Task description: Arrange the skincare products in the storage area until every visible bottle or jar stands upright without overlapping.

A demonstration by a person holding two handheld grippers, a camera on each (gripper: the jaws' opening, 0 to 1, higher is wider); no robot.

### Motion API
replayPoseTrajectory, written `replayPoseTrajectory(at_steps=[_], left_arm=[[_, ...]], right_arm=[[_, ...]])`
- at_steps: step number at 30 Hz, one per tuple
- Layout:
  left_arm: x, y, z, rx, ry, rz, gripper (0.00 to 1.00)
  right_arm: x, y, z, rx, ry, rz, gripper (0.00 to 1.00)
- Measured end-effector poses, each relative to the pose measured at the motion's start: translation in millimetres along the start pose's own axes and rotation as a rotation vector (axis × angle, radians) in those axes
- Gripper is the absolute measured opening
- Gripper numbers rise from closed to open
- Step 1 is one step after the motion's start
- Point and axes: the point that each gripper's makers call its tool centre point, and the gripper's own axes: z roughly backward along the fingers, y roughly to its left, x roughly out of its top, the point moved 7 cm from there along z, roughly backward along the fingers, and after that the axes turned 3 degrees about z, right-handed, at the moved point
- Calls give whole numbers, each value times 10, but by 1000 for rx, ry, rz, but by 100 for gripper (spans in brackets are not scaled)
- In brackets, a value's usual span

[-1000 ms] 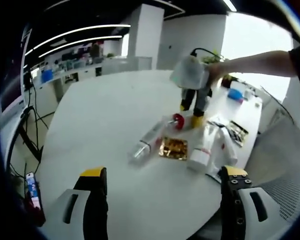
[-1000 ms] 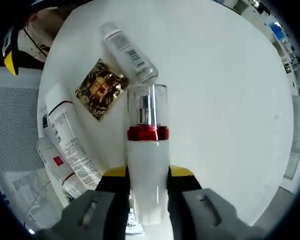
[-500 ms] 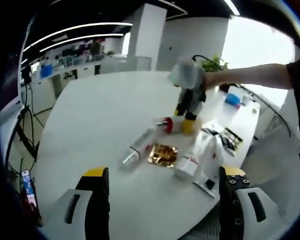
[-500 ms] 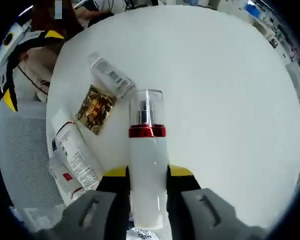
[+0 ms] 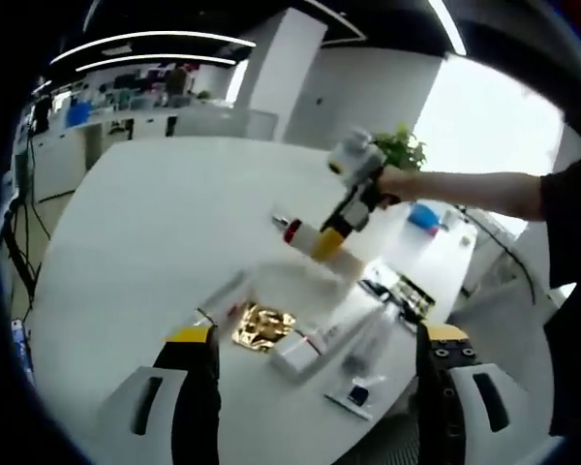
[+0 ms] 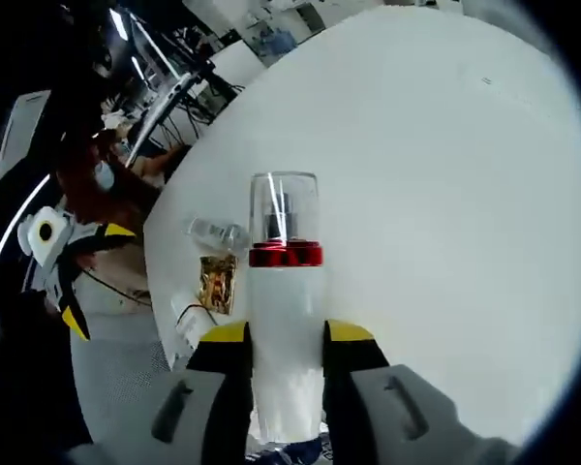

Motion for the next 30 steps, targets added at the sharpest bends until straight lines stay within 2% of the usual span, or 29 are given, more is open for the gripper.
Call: replayPoseTrajectory(at_steps=[3, 5, 7, 9, 10, 12, 15, 19, 21, 22, 23, 26, 30], left_arm=[[94, -47, -71, -39, -25, 30, 77], [195, -95, -125, -82, -64, 62, 74], [271, -133, -183, -120, -87, 82, 64], [321, -156, -251, -146, -80, 79, 54], [362, -176, -312, -157, -79, 79, 54], [447, -238, -405, -199, -117, 100, 58], [520, -314, -500, -277, -137, 160, 60], [576, -360, -607, -333, -151, 186, 64], [611, -458, -630, -431, -180, 201, 71], [596, -491, -646, -458, -155, 253, 75], [602, -483, -674, -453, -167, 242, 78], [586, -529, -731, -476, -160, 229, 74], [622, -651, -775, -546, -184, 282, 72]], right_arm=[[-30, 115, 97, 32, -104, -14, 25], [-53, 212, 159, 49, -154, 7, 25], [-88, 320, 214, 62, -185, 13, 26], [-116, 411, 251, 74, -206, 23, 26], [-132, 455, 272, 74, -212, 26, 26], [-168, 571, 319, 80, -234, 60, 26], [-242, 728, 384, 103, -269, 73, 26], [-330, 908, 453, 137, -312, 78, 26], [-378, 1018, 488, 148, -321, 92, 26], [-403, 1073, 512, 150, -324, 97, 26], [-421, 1112, 529, 151, -328, 101, 26], [-497, 1208, 588, 159, -357, 109, 26], [-584, 1260, 619, 171, -372, 102, 26]])
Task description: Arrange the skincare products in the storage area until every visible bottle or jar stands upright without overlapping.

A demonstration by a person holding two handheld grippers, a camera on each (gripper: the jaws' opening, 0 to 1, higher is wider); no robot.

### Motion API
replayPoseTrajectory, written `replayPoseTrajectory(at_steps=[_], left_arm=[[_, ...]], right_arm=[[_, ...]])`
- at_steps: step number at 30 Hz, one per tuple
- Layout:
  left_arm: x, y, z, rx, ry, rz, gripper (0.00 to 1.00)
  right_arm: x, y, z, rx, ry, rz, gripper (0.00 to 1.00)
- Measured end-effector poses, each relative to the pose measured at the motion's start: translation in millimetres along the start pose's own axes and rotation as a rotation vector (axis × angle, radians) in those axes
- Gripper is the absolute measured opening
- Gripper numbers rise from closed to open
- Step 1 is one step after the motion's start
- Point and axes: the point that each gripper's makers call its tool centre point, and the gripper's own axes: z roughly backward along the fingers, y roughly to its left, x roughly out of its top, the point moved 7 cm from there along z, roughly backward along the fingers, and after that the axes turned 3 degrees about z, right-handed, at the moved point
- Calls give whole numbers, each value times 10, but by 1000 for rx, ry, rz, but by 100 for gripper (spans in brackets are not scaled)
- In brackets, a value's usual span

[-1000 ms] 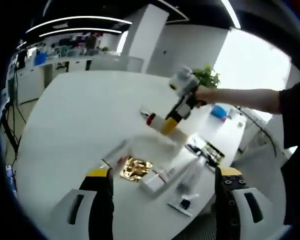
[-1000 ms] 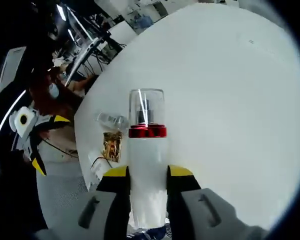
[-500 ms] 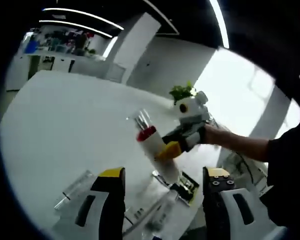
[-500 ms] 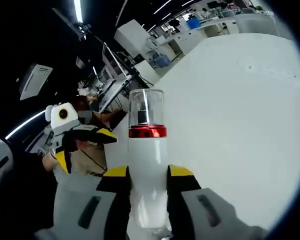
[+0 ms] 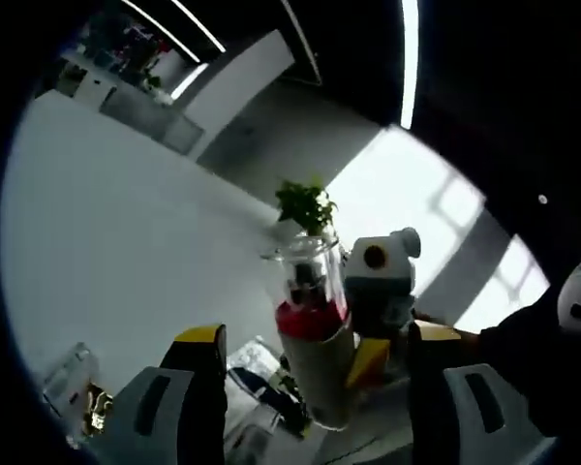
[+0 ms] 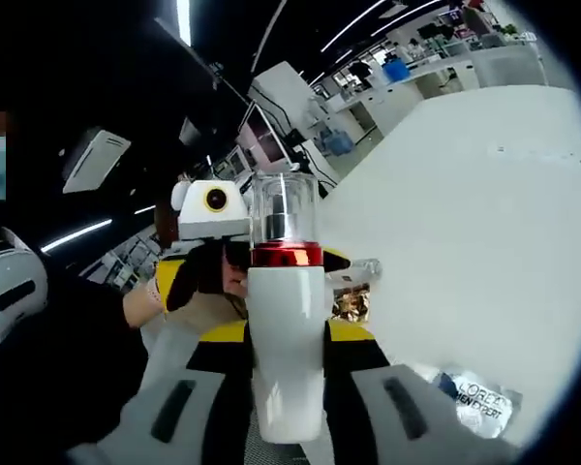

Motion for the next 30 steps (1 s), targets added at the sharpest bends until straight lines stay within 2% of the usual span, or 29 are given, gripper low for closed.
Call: replayPoseTrajectory(at_steps=[2, 4, 8, 11, 15, 20, 25, 27, 30], left_arm=[[-35, -15, -60, -6, 17, 3, 66], [-97, -51, -133, -15, 63, -7, 62], [-166, -185, -260, -93, 73, 22, 56], [-211, -220, -326, -104, 90, 12, 47], [-253, -226, -394, -101, 101, 1, 37], [-293, -260, -446, -126, 111, 30, 32], [-343, -298, -480, -143, 109, 12, 31], [-346, -331, -488, -193, 61, -50, 31], [-364, -356, -492, -189, 42, -59, 30]], right_arm=[[-41, 39, 30, -3, -5, 1, 26], [-80, 67, 78, -15, -6, 2, 26], [-170, 119, 175, 1, -30, -25, 26], [-216, 140, 243, 17, -68, -46, 26], [-259, 175, 321, 16, -59, -33, 26], [-299, 176, 391, 28, -71, -32, 26], [-343, 172, 420, 56, -72, -25, 26], [-357, 180, 418, 73, -89, -4, 27], [-370, 190, 415, 87, -103, 7, 27]])
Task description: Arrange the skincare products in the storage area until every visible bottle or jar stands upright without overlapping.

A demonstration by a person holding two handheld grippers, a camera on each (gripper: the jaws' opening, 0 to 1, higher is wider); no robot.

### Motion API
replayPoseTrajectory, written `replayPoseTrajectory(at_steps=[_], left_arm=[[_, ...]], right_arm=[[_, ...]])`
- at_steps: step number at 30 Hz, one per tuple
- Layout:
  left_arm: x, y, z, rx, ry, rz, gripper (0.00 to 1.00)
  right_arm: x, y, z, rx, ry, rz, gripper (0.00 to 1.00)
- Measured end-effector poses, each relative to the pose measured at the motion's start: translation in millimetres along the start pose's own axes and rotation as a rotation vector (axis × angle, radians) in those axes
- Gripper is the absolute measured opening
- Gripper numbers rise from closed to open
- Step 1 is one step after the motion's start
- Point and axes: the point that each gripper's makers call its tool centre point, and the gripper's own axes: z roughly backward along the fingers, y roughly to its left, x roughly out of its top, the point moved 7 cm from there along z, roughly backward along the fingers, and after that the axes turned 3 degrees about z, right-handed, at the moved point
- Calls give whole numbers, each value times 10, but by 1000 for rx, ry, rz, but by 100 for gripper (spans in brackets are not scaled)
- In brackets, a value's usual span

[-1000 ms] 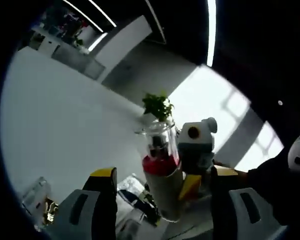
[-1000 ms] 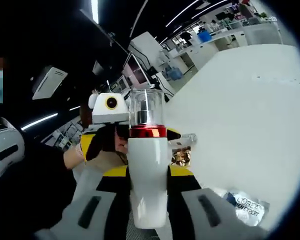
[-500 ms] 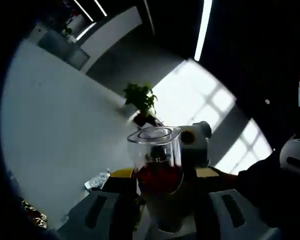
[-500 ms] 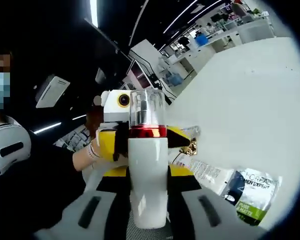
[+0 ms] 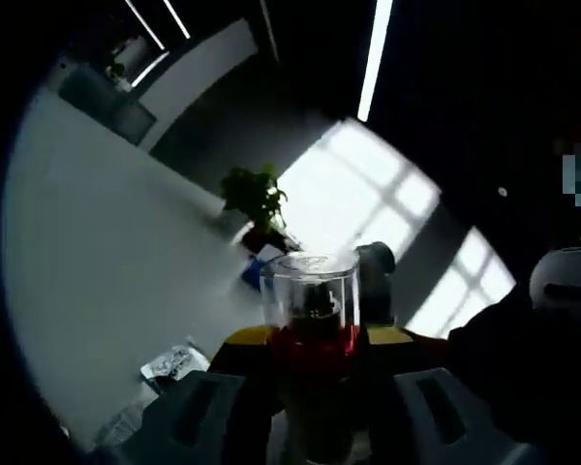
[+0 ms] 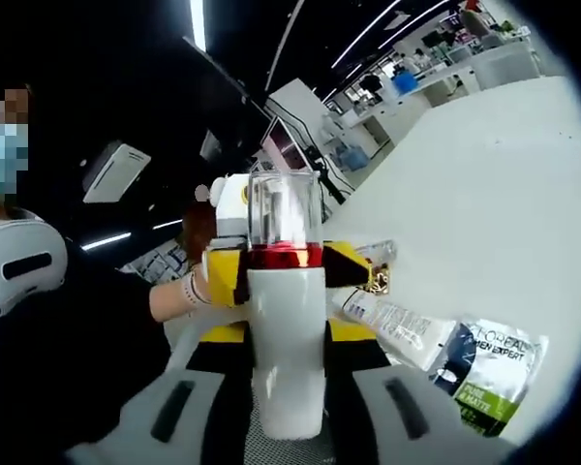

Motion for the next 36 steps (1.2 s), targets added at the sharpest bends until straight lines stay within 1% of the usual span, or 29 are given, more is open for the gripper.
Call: replayPoseTrajectory(at_steps=[3, 5, 7, 9, 11, 12, 13, 14, 15, 16, 17, 18, 19, 20, 21, 22, 23, 26, 27, 28, 29, 30, 31, 32, 34, 36], left_arm=[[-1, -13, -20, 17, 9, 8, 29], [-9, -23, -38, 30, 26, -17, 29], [-33, -43, -65, 41, 48, -21, 28], [-37, -59, -76, 44, 48, -18, 28], [-43, -74, -88, 51, 33, -41, 28], [-49, -76, -95, 65, 36, -59, 28], [-57, -74, -100, 76, 39, -73, 28], [-67, -75, -105, 80, 42, -84, 27], [-82, -63, -107, 95, 54, -90, 27], [-91, -63, -110, 97, 57, -98, 27], [-99, -63, -109, 90, 59, -104, 27], [-101, -59, -109, 91, 62, -103, 27], [-103, -58, -112, 93, 64, -104, 27], [-112, -49, -110, 107, 76, -127, 27], [-117, -35, -103, 123, 87, -149, 27], [-123, -18, -91, 139, 102, -170, 27], [-133, 3, -76, 159, 115, -187, 27], [-150, 46, -42, 165, 106, -194, 27], [-152, 55, -38, 165, 106, -195, 27], [-153, 66, -35, 175, 109, -194, 27], [-152, 79, -33, 183, 107, -206, 27], [-153, 87, -32, 186, 106, -207, 27], [-155, 97, -30, 188, 102, -208, 27], [-156, 98, -31, 187, 98, -212, 27], [-157, 97, -38, 183, 93, -218, 27], [-163, 104, -52, 184, 96, -221, 27]], right_arm=[[-22, -2, 23, 10, -16, 12, 27], [-39, -6, 32, 4, -30, 59, 28], [-60, 3, 33, 16, -13, 58, 28], [-68, 16, 42, 21, -15, 65, 29], [-65, 15, 55, 19, -16, 94, 29], [-71, 4, 57, 13, -14, 99, 29], [-77, -9, 58, 2, -8, 132, 30], [-94, -21, 55, -12, 8, 166, 30], [-120, -35, 57, -26, 36, 170, 31], [-144, -59, 57, -42, 61, 194, 34], [-195, -86, 57, -59, 102, 209, 39], [-226, -101, 54, -67, 116, 221, 42], [-276, -125, 65, -82, 146, 231, 45], [-306, -161, 87, -105, 169, 262, 47], [-340, -200, 118, -131, 185, 299, 47], [-356, -205, 126, -136, 191, 295, 47], [-414, -248, 166, -160, 228, 307, 47], [-507, -327, 222, -192, 265, 333, 49], [-546, -358, 245, -207, 289, 336, 50], [-572, -402, 269, -235, 316, 363, 51], [-594, -438, 288, -260, 343, 392, 48], [-634, -504, 320, -305, 392, 440, 43], [-660, -542, 327, -319, 414, 465, 40], [-710, -585, 329, -331, 437, 448, 41], [-757, -654, 316, -353, 454, 454, 48], [-800, -701, 331, -361, 497, 473, 45]])
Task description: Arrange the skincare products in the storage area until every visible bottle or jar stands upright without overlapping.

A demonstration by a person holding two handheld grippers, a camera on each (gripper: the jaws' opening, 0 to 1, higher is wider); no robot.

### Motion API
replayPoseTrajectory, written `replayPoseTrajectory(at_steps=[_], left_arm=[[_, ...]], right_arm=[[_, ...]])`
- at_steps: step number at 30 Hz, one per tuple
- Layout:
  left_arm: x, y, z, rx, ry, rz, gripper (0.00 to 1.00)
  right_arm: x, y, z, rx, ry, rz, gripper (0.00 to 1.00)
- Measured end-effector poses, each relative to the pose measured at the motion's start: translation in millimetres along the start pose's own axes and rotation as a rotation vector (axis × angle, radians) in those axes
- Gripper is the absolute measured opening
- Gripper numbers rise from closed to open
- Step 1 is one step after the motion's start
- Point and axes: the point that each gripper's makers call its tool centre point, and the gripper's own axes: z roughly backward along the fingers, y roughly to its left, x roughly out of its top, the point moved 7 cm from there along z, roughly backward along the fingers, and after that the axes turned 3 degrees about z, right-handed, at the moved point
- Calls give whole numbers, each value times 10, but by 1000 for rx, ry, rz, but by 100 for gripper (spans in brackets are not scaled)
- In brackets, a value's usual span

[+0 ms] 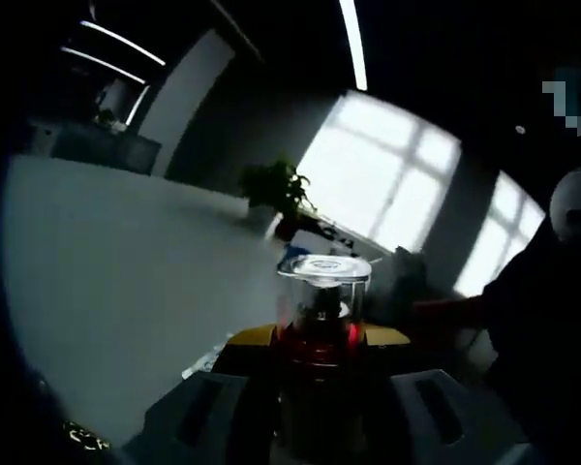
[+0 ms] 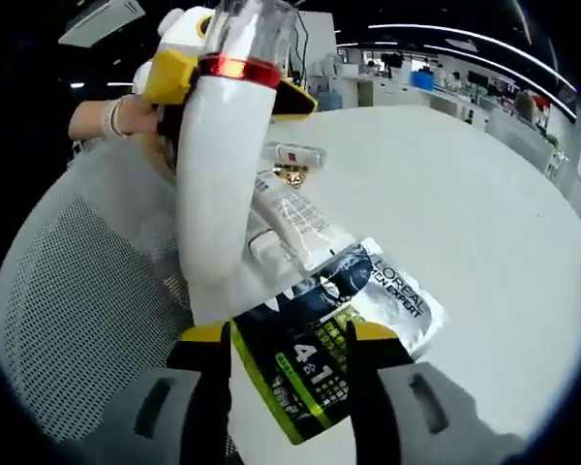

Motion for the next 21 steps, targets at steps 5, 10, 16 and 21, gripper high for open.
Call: replayPoseTrajectory(at_steps=[5, 10, 16, 21], left_arm=[[-16, 43, -28, 18, 9, -16, 27], [-37, 61, -50, 14, 18, -19, 27], [-62, 78, -79, 8, 25, -19, 27], [-66, 98, -111, 11, 30, -32, 27]], right_arm=[[-95, -21, -72, -1, 56, 21, 45], [-102, -90, -101, -40, 87, 139, 37], [-79, -193, -128, -42, 77, 126, 37], [-50, -362, -162, -51, 59, 118, 37]])
